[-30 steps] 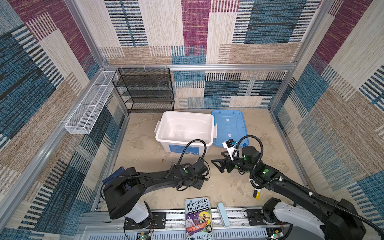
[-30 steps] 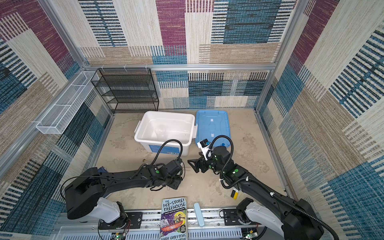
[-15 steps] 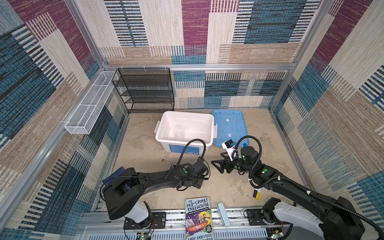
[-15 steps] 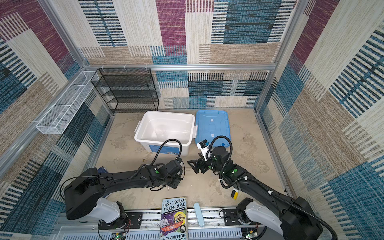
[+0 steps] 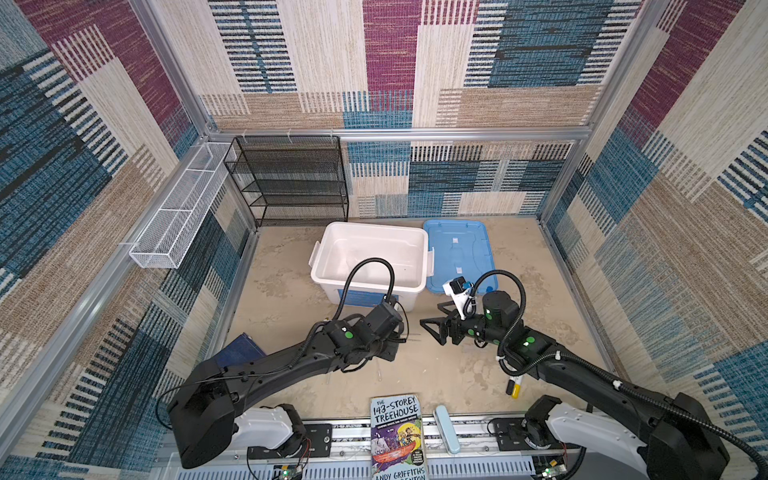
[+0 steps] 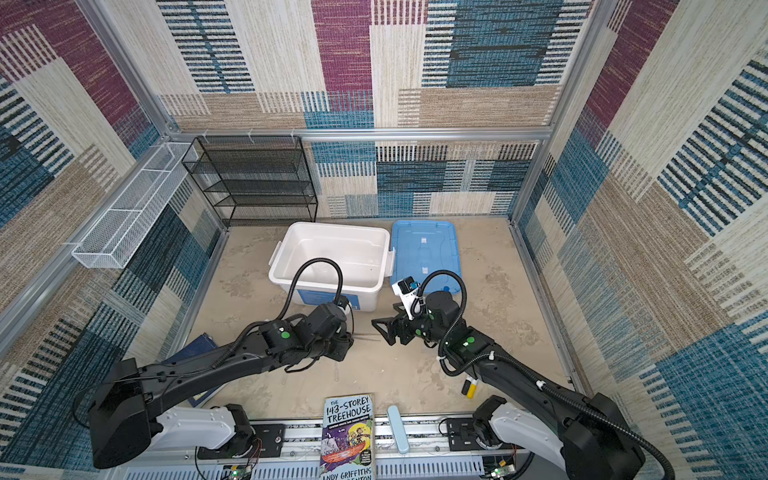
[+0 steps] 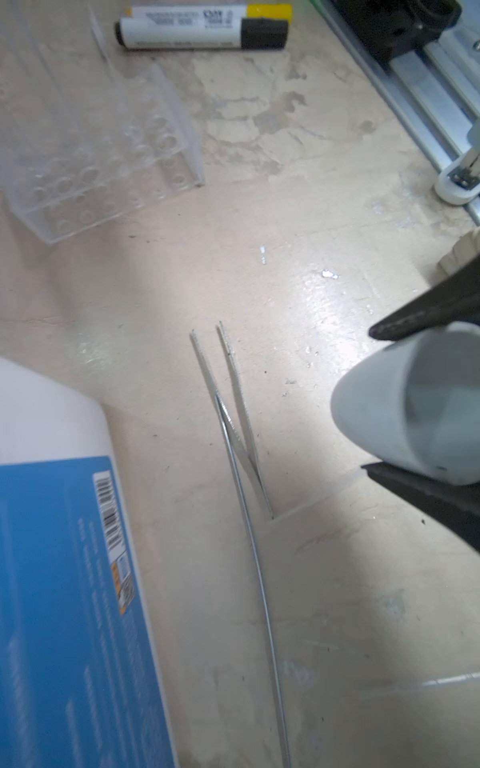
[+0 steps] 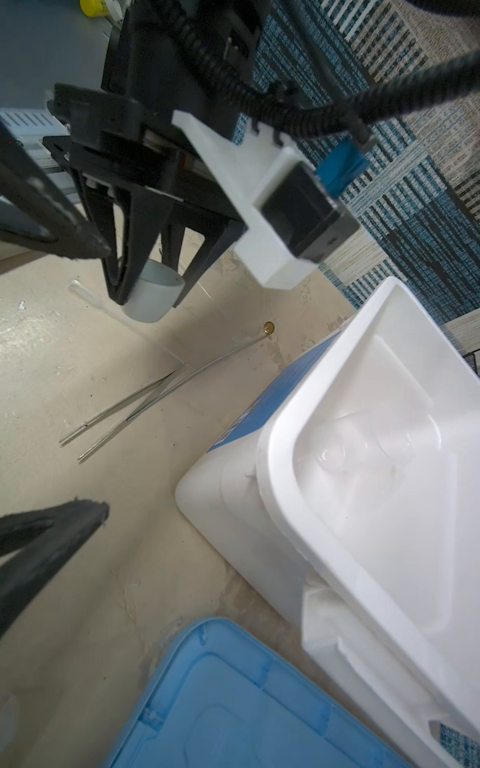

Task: Organize the chemistry lab equipment
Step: 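Lift the cup and carry it over the white bin with the left gripper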

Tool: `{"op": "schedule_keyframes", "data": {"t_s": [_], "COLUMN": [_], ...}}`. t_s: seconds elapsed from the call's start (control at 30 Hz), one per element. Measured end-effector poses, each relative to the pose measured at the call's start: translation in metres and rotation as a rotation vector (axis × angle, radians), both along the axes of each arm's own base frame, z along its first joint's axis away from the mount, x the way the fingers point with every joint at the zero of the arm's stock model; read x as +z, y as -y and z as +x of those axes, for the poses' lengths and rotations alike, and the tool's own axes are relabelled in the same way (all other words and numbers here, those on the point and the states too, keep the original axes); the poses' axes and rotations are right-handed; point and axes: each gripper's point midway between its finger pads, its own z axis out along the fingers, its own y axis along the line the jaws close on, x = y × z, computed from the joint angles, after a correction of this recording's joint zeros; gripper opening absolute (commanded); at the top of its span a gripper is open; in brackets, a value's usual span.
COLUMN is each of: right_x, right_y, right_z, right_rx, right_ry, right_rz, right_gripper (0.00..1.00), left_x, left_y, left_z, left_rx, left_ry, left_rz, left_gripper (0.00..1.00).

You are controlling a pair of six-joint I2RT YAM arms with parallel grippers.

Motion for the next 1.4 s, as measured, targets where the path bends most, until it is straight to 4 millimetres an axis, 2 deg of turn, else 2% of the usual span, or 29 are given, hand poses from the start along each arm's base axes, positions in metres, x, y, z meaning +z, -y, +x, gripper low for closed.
{"op": "schedule_keyframes", "data": {"t_s": [0.17, 0.33, 0.43, 0.5, 0.7, 0.8, 0.93, 1.1, 1.23, 1.4], "right_x": [0.013, 0.041, 0.052, 0.060, 0.081, 0.086, 0.086, 0.076, 0.066, 0.063], "right_y": [-0.006, -0.020, -0.028, -0.035, -0.057, -0.068, -0.080, -0.088, -0.091, -0.091], "right_z": [0.004, 0.019, 0.028, 0.035, 0.064, 0.080, 0.098, 0.115, 0.124, 0.125], "right_rx": [0.014, 0.029, 0.037, 0.044, 0.052, 0.055, 0.053, 0.036, 0.023, 0.026], "right_ry": [0.012, 0.060, 0.075, 0.087, 0.117, 0.122, 0.115, 0.096, 0.080, 0.077], "right_rz": [0.022, 0.052, 0.062, 0.073, 0.077, 0.069, 0.042, -0.002, -0.033, -0.042], "right_gripper": [0.92, 0.92, 0.92, 0.92, 0.92, 0.92, 0.91, 0.92, 0.91, 0.91], "left_x": [0.045, 0.105, 0.126, 0.131, 0.109, 0.095, 0.067, 0.035, 0.027, 0.012], "left_y": [-0.014, -0.034, -0.042, -0.048, -0.070, -0.072, -0.080, -0.098, -0.111, -0.118], "left_z": [0.017, 0.058, 0.083, 0.105, 0.168, 0.196, 0.219, 0.229, 0.229, 0.216], "left_rx": [0.035, 0.093, 0.108, 0.122, 0.189, 0.191, 0.189, 0.211, 0.234, 0.219], "left_ry": [0.039, 0.124, 0.149, 0.152, 0.095, 0.066, 0.020, -0.049, -0.061, -0.103], "left_rz": [-0.039, -0.077, -0.077, -0.063, -0.002, 0.017, 0.095, 0.145, 0.178, 0.201], "left_gripper": [0.31, 0.31, 0.31, 0.30, 0.28, 0.28, 0.28, 0.28, 0.27, 0.27]}}
